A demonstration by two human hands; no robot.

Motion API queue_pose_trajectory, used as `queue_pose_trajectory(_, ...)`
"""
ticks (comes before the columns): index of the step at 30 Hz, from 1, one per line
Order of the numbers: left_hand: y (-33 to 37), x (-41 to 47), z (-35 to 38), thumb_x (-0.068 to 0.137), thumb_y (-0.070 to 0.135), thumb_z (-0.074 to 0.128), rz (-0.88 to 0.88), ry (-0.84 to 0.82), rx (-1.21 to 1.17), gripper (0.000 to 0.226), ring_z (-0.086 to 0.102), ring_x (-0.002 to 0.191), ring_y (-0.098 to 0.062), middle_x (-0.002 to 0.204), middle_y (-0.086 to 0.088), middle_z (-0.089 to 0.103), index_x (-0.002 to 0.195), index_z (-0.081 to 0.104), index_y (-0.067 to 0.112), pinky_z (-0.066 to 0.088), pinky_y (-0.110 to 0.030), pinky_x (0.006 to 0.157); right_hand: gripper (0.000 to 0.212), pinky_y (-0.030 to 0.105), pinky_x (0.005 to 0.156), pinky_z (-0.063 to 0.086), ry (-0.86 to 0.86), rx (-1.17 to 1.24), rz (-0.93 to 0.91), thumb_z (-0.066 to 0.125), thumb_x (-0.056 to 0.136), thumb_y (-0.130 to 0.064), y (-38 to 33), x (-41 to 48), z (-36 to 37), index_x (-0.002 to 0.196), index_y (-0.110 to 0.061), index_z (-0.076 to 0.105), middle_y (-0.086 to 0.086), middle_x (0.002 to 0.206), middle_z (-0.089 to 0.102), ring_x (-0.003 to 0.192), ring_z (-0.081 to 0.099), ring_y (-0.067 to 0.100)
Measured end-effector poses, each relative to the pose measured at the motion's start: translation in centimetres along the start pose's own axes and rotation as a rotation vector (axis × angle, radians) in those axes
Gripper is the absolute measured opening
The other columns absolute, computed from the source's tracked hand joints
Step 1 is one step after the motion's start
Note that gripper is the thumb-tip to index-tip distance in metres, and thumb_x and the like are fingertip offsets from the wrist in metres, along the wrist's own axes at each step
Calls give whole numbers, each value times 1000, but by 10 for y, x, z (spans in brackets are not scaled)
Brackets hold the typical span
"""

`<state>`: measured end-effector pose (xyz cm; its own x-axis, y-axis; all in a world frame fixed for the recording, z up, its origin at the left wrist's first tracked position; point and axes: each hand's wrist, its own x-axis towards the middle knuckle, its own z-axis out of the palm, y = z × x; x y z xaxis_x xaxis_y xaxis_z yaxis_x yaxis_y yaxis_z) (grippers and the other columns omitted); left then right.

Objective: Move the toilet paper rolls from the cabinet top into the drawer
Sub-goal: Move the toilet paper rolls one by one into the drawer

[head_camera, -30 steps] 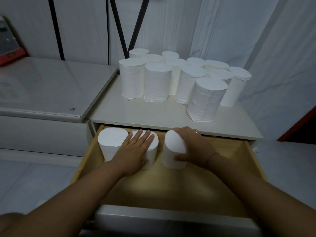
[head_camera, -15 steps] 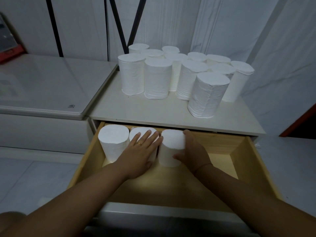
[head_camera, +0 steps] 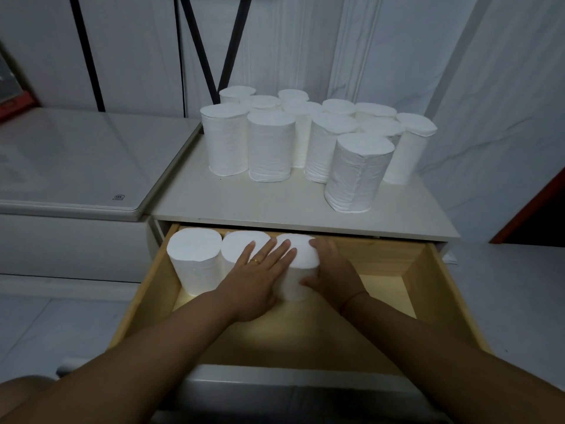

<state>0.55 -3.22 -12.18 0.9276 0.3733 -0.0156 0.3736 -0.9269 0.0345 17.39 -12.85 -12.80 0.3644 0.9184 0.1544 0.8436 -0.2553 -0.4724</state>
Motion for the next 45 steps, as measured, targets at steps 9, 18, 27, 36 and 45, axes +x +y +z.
queue_pose_trajectory(9,9,0,13,94,30,40,-58,103,70,79,-23,144,-24,155,1,-25,147,-19,27,-15,-51,116,76,33,93,45,-84,-68,33,72,76,-34,-2,4,2,137,-16,31,7,135,41,115,49,24)
queue_pose_trajectory(18,6,4,16,94,39,44,-46,120,46,84,-25,142,-20,153,6,-28,142,-25,33,-17,-48,115,28,28,76,41,203,-92,-77,65,79,-23,-18,34,-105,105,-19,55,5,105,57,92,53,22)
queue_pose_trajectory(27,9,4,8,92,64,24,-39,113,17,75,-20,144,-22,154,4,-22,147,-14,31,-16,-49,115,64,46,109,22,316,-255,2,70,72,-44,17,83,-156,125,-24,40,7,141,33,129,29,29)
queue_pose_trajectory(36,11,3,6,82,71,5,-67,85,-11,78,-22,144,-18,155,6,-23,148,-13,32,-15,-46,117,67,43,90,45,188,51,3,82,58,-37,16,86,-171,104,-21,37,6,122,45,110,45,30)
queue_pose_trajectory(45,12,6,5,86,68,8,-35,110,-17,77,-19,145,-15,158,6,-17,151,-8,29,-14,-41,118,86,27,89,34,135,-47,-78,83,59,-44,16,67,-182,129,-22,39,3,129,44,114,40,17)
